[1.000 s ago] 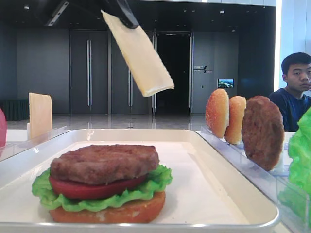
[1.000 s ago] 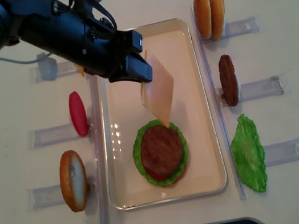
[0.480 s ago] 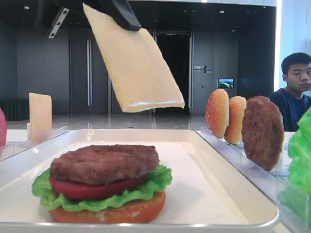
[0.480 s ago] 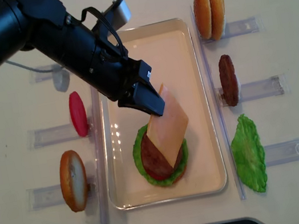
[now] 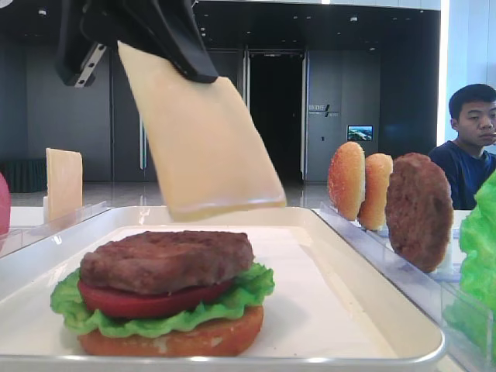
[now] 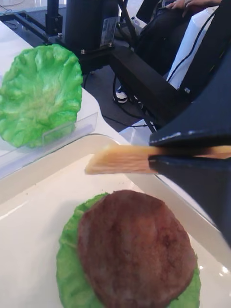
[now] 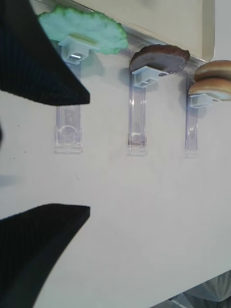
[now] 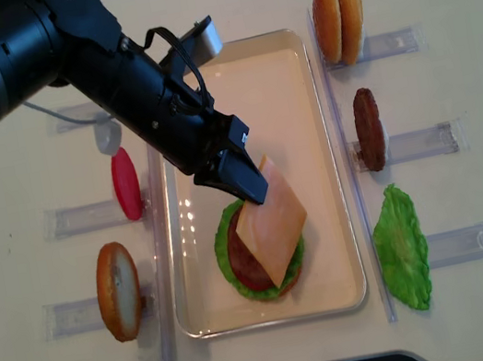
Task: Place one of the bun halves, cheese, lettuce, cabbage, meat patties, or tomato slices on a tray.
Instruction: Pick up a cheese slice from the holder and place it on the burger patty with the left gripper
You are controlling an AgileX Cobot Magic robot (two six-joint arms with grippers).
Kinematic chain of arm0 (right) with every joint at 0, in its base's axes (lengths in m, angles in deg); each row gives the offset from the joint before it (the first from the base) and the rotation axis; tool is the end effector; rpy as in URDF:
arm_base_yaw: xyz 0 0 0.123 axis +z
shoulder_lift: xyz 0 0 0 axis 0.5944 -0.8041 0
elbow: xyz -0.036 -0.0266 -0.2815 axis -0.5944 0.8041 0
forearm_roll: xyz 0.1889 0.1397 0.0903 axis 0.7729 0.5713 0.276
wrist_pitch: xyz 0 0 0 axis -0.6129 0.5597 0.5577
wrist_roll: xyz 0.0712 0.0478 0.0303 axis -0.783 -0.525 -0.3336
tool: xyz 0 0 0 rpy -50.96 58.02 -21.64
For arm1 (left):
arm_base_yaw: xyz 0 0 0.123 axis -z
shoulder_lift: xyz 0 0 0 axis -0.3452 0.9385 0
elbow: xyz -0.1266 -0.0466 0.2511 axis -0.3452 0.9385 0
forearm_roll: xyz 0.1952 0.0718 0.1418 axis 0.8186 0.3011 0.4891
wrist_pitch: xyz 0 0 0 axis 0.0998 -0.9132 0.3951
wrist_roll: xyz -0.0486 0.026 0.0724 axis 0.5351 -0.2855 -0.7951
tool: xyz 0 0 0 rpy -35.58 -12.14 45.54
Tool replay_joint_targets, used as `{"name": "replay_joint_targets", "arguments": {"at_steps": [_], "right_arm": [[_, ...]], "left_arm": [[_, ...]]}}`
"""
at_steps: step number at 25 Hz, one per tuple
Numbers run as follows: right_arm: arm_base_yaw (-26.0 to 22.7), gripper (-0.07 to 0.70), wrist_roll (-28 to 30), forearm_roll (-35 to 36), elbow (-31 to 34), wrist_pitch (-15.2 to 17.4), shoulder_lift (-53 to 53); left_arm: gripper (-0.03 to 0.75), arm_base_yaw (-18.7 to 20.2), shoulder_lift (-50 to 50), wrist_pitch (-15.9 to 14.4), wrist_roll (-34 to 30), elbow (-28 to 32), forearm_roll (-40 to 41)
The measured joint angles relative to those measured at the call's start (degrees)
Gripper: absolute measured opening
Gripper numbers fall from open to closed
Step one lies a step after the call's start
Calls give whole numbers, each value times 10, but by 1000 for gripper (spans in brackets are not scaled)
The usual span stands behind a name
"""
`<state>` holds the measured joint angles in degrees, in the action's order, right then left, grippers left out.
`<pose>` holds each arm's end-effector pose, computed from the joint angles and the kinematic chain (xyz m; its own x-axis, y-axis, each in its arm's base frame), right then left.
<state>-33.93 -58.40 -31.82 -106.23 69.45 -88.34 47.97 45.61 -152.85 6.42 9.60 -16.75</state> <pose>-0.0094 0.0049 0.2706 -0.5138 -0.0614 -0.8557 -0.1135 0.9935 -0.0031 0.2642 -0.2036 0.2347 -0.8735 0.4698 -0.1276 0.4400 0.6497 -0.6199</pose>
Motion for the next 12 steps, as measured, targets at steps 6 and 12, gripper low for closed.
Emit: {"name": "replay_joint_targets", "arguments": {"at_steps": [6, 12], "right_arm": [[0, 454, 0, 0, 0, 0, 0], [0, 454, 0, 0, 0, 0, 0]], "left_arm": [[20, -4, 2, 0, 0, 0, 25], [20, -4, 3, 0, -1, 0, 33]]}}
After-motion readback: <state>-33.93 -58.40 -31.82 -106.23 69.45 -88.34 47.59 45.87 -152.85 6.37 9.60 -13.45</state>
